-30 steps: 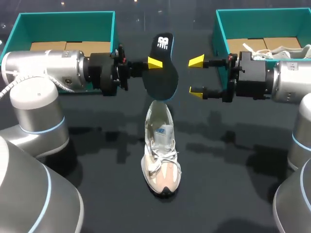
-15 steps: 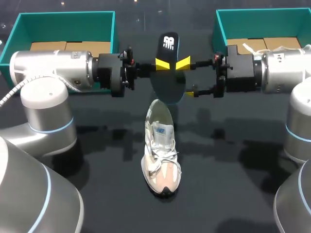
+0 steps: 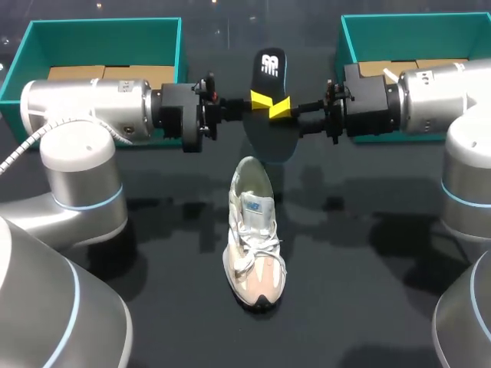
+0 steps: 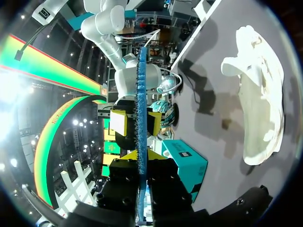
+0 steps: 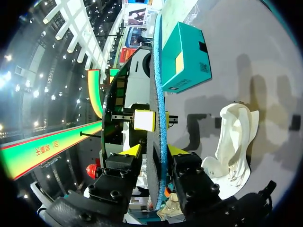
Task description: Take the shoe out of the shoebox, open the shoe tongue, remove and reinsert the insole, then place the shoe into the shoebox
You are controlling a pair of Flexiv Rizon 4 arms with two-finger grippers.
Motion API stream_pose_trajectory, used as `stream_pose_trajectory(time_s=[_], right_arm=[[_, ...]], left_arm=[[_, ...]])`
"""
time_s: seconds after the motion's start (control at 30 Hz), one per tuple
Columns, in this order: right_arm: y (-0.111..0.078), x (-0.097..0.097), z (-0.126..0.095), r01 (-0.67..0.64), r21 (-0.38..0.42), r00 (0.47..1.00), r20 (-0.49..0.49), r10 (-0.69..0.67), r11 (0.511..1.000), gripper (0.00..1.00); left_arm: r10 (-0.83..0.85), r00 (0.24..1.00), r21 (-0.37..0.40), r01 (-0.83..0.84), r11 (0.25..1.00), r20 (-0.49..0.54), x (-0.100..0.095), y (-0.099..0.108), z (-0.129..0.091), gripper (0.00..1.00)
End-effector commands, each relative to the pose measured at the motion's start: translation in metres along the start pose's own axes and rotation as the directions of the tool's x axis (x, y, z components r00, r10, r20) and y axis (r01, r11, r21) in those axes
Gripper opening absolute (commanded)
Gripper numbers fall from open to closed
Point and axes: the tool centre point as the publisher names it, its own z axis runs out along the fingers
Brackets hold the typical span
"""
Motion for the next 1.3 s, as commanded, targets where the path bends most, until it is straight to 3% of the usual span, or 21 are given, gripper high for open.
stream_pose_trajectory(time_s=[0.03, 0.33, 0.43, 0.67, 0.7, 0.73, 0.77, 0.9, 1.03, 1.3], right_arm=[[0.002, -0.001, 0.005, -0.005, 0.004, 1.000, 0.004, 0.005, 1.000, 0.23], [0.002, -0.002, 0.007, -0.016, 0.012, 1.000, 0.004, 0.016, 1.000, 0.11], [0.003, -0.001, 0.008, -0.017, 0.014, 1.000, 0.003, 0.017, 1.000, 0.00], [0.003, 0.000, 0.010, -0.013, 0.013, 1.000, 0.010, 0.013, 1.000, 0.00], [0.002, -0.001, 0.009, -0.012, 0.008, 1.000, 0.008, 0.012, 1.000, 0.00], [0.002, -0.002, 0.008, -0.012, 0.004, 1.000, 0.006, 0.012, 1.000, 0.00], [0.001, -0.003, 0.006, -0.012, -0.001, 1.000, 0.005, 0.012, 1.000, 0.00], [-0.001, -0.009, -0.001, -0.005, -0.018, 1.000, -0.001, 0.005, 1.000, 0.00], [0.000, -0.013, -0.007, 0.040, -0.017, 0.999, 0.009, -0.040, 0.999, 0.00], [0.000, -0.013, -0.007, 0.040, -0.017, 0.999, 0.009, -0.040, 0.999, 0.00]], left_arm=[[0.004, 1.000, -0.005, -0.004, 1.000, 0.003, 0.001, 0.000, 0.003, 0.00], [0.016, 1.000, -0.011, -0.016, 1.000, 0.008, 0.001, 0.001, 0.003, 0.00], [0.017, 1.000, -0.013, -0.017, 1.000, 0.009, 0.002, 0.002, 0.003, 0.00], [0.006, 1.000, -0.016, -0.006, 1.000, 0.005, 0.003, 0.001, 0.002, 0.00], [-0.007, 1.000, -0.015, 0.007, 1.000, 0.005, 0.002, 0.000, -0.001, 0.15], [-0.022, 1.000, -0.009, 0.022, 1.000, 0.006, 0.001, -0.001, -0.004, 0.91], [-0.036, 0.999, -0.004, 0.036, 0.999, 0.004, -0.001, -0.003, -0.008, 1.00], [-0.126, 0.991, -0.002, 0.126, 0.992, -0.035, -0.002, -0.009, -0.031, 1.00], [-0.362, 0.924, 0.083, 0.373, 0.924, -0.124, -0.004, -0.014, -0.058, 1.00], [-0.362, 0.924, 0.083, 0.373, 0.924, -0.124, -0.004, -0.014, -0.058, 1.00]])
